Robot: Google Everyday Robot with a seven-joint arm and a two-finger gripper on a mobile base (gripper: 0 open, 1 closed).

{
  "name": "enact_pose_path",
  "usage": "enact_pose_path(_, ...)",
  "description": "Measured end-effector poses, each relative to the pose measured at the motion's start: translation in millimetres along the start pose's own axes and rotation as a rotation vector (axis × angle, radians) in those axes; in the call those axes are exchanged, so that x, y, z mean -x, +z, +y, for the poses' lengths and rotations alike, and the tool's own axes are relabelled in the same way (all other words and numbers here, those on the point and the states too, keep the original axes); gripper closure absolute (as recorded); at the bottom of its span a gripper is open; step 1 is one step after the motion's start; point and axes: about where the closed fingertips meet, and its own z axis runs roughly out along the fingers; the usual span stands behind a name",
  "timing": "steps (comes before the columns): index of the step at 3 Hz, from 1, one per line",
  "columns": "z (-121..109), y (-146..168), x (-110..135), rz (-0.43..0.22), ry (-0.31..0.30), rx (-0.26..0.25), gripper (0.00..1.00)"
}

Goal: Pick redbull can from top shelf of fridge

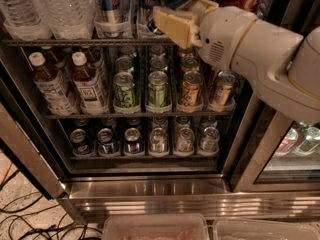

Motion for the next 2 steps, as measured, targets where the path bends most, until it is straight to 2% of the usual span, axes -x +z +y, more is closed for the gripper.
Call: enact_pose_path(2,12.7,-32.7,-13.1,0.053,-0.010,0.049,1.00)
